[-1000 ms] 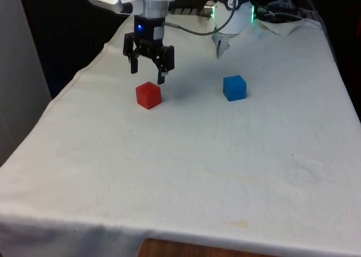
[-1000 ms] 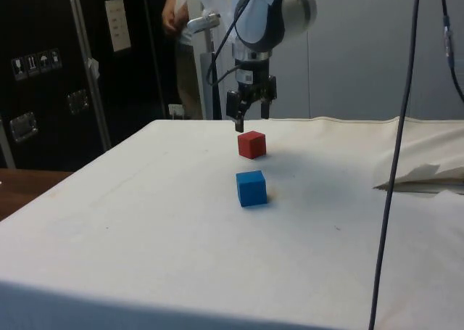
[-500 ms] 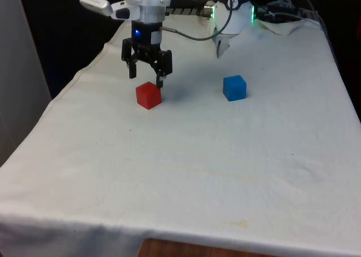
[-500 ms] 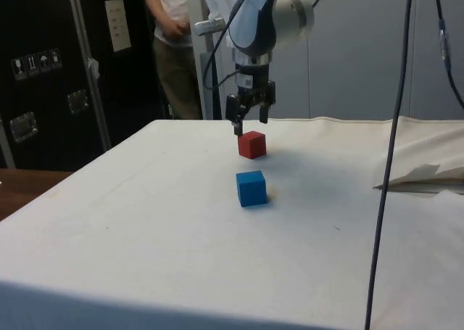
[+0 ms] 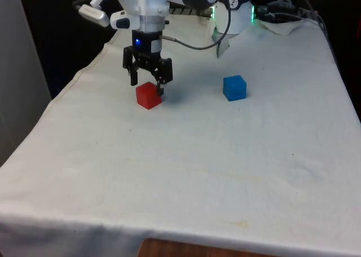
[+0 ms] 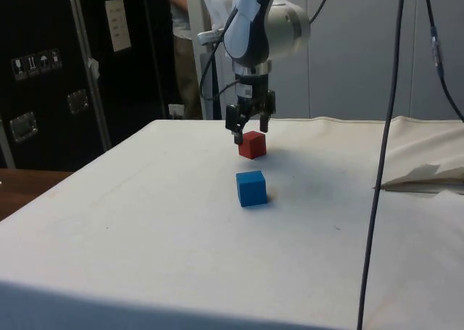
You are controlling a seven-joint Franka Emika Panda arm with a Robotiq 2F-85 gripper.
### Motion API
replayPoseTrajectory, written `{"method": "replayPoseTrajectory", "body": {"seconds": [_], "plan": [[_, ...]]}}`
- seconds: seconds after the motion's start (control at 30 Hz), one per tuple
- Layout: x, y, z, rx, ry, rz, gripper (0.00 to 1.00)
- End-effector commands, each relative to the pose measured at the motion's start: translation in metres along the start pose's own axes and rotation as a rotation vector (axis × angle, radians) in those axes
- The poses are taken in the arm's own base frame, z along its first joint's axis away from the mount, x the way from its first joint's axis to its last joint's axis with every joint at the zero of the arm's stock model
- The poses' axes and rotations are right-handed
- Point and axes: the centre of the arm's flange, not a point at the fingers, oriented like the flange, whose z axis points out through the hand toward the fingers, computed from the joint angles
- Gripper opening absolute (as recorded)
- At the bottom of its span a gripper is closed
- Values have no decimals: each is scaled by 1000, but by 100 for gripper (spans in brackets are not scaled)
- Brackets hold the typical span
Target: Stack the two cubes.
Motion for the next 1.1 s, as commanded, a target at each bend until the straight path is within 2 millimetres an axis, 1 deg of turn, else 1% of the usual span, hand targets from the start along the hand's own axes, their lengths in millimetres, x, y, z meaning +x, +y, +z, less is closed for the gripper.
{"method": "replayPoseTrajectory", "body": {"seconds": [0.0,0.2,0.23,0.3,0.6,0.63,0.67,0.73,0.77,0.83,0.87,0.9,0.93,1.07], "plan": [[2,-4,1,23,11,2,100],[5,-5,10,18,0,6,100],[3,-2,12,-3,-7,7,100],[6,-4,13,12,-2,7,100],[6,0,15,-3,-6,9,100],[6,0,15,-3,-7,10,98],[6,0,14,-4,-7,10,81],[6,0,15,-5,-7,11,58],[6,0,15,-6,-7,11,40],[6,1,15,-8,-8,10,17],[6,0,15,-6,-7,12,17],[6,0,15,-6,-7,11,7],[6,1,15,-7,-7,11,4],[6,0,15,-7,-7,10,4]]}}
